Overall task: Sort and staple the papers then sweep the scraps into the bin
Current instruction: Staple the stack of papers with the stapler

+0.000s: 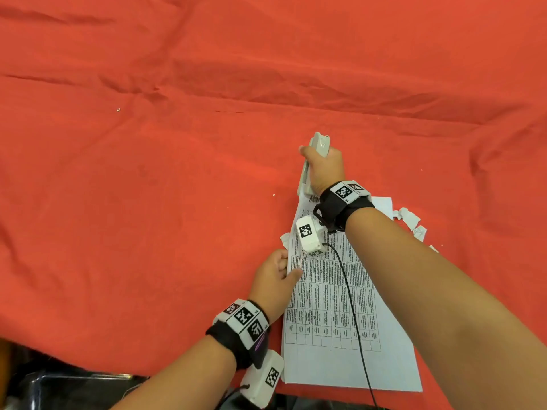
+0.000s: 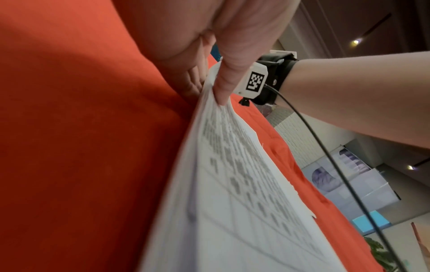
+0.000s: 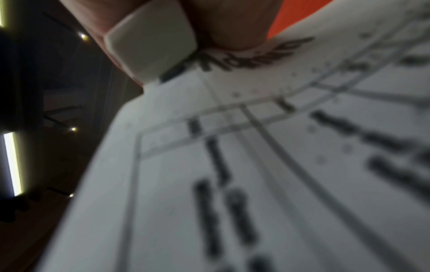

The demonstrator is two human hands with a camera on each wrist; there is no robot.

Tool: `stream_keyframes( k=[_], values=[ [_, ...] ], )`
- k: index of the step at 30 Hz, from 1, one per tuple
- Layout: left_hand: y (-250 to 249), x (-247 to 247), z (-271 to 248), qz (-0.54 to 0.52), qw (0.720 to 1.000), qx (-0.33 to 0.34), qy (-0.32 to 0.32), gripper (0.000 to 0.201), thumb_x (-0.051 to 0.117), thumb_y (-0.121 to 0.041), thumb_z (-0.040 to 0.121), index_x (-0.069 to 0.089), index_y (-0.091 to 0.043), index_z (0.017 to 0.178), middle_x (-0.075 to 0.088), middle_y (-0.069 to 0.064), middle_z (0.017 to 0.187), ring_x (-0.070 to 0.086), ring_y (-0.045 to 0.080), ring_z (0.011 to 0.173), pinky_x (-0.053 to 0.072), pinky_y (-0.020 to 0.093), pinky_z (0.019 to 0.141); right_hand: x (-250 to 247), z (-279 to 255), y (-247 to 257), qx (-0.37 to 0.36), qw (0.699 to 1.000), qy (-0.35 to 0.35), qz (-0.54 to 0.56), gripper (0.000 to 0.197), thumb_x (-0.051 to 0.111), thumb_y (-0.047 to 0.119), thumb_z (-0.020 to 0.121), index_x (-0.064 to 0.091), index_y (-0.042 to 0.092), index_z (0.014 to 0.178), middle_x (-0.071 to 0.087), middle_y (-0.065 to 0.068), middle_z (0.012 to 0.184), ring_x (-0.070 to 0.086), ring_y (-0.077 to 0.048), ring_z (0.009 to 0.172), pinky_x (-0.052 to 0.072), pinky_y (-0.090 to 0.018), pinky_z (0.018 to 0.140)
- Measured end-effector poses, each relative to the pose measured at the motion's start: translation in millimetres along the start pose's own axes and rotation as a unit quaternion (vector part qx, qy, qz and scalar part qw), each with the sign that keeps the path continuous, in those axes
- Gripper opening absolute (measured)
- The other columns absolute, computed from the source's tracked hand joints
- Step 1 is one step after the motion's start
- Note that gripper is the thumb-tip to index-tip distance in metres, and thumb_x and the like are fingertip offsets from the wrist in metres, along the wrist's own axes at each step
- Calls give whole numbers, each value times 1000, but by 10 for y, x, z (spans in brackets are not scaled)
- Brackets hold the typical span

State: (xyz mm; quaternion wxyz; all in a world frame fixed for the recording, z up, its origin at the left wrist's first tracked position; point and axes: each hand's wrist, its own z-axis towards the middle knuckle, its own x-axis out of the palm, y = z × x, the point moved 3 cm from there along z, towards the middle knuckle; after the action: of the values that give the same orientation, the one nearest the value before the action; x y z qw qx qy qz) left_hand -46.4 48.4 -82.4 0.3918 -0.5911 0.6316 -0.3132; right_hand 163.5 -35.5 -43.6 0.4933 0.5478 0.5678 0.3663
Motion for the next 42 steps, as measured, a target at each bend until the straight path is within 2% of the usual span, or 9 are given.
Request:
stream_keyframes(
  k=[8,11,15,20,26,29,32,38,42],
  values=[
    [90,140,-337,51,999,0,-8,18,49,-18,98,64,-20,108,71,-9,102,66,2,93,53,18,79,-238,-54,237,4,999,13,44,18,66,31,84,54,19,75,50,5,64,50,-15,60,44,-30,64],
    [-29,140,-319,23,999,-8,-41,21,47,-9,97,65,-15,104,72,-6,100,67,8,91,53,15,75,-570,-36,381,13,999,2,34,39,69,28,81,43,17,108,52,3,85,55,-17,77,51,-37,75],
    [-250,-3,-313,28,999,-10,-36,19,48,-11,97,66,-16,102,72,-1,100,66,16,86,52,23,72,-1356,-44,389,22,997,-64,-24,47,63,13,79,38,12,120,54,-5,99,53,-20,83,48,-36,71],
    [-416,-498,-349,41,998,-37,-27,17,51,-19,96,67,-22,103,72,-4,102,67,17,96,55,36,82,-2466,-347,70,20,973,-140,-184,31,60,21,82,58,9,111,58,-7,99,54,-23,84,43,-29,63],
    [-370,-1432,-230,9,987,-101,-121,16,54,-16,95,66,-17,106,70,11,103,66,29,91,53,47,85,-3359,-741,-530,75,929,-209,-297,22,61,12,84,63,-5,97,64,-25,91,58,-36,81,43,-42,70],
    [-312,-1821,-223,2,979,-132,-155,15,53,-12,95,64,-16,104,69,9,102,66,28,89,52,44,81,-3539,-864,-829,110,914,-210,-328,22,63,12,82,64,-6,95,65,-30,89,61,-41,81,46,-44,70],
    [-222,-2086,-186,61,973,-140,-173,22,53,-15,95,61,-13,116,65,6,117,62,29,104,45,49,96,-3577,-877,-1032,114,912,-195,-341,30,65,14,79,65,-3,103,67,-31,94,63,-44,88,51,-48,77],
    [-90,-2179,-89,157,959,-154,-177,27,53,-19,95,59,-10,120,61,4,125,56,30,112,41,50,101,-3435,-804,-1070,97,898,-168,-394,43,65,7,81,61,-2,122,66,-31,109,59,-46,103,47,-50,89],
    [5,-2219,-12,206,947,-168,-178,38,54,-23,94,54,-4,127,59,8,126,54,34,119,41,47,100,-3356,-792,-1111,107,890,-163,-411,38,66,10,80,63,-2,116,66,-32,105,59,-46,99,48,-51,87]
  ],
)
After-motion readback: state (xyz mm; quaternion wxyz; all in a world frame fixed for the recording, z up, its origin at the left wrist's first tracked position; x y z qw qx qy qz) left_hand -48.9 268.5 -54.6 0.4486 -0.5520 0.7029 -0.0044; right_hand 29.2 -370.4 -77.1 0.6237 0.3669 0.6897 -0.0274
